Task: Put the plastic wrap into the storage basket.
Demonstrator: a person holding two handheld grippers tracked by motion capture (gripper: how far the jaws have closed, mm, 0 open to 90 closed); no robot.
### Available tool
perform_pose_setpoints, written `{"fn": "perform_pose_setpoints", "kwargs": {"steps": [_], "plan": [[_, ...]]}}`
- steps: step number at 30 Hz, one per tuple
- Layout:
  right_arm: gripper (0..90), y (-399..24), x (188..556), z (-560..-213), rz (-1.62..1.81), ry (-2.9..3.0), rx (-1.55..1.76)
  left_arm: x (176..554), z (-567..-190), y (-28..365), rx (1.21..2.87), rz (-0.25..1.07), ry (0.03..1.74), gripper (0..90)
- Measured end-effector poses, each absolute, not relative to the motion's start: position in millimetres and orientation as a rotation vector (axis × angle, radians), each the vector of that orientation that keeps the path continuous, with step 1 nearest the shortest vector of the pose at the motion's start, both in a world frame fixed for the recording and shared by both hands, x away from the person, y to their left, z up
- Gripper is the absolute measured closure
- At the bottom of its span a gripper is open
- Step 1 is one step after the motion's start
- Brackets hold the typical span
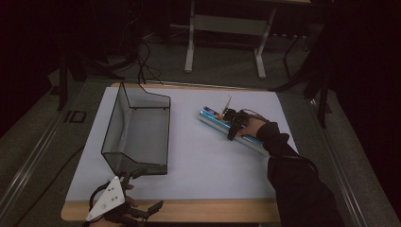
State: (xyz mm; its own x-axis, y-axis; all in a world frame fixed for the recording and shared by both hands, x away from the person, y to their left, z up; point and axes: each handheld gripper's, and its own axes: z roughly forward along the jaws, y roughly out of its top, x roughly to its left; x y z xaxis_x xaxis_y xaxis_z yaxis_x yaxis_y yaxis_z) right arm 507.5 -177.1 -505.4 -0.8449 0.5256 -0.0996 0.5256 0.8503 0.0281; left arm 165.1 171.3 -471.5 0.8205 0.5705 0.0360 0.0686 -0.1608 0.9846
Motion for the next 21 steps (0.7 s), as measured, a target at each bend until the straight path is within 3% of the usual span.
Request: {"fn": "perform_pose_setpoints", "kwargs": {"steps": [7,21], "plan": [[31.7,-177,507,-502,-0.01,2.902,0.879,165,-471,172,1.686,0.477,0.506,1.2],[31.8,-184,498,-454,0.296,2.826,0.97,166,-471,171,1.691,0.485,0.506,1.2]]}}
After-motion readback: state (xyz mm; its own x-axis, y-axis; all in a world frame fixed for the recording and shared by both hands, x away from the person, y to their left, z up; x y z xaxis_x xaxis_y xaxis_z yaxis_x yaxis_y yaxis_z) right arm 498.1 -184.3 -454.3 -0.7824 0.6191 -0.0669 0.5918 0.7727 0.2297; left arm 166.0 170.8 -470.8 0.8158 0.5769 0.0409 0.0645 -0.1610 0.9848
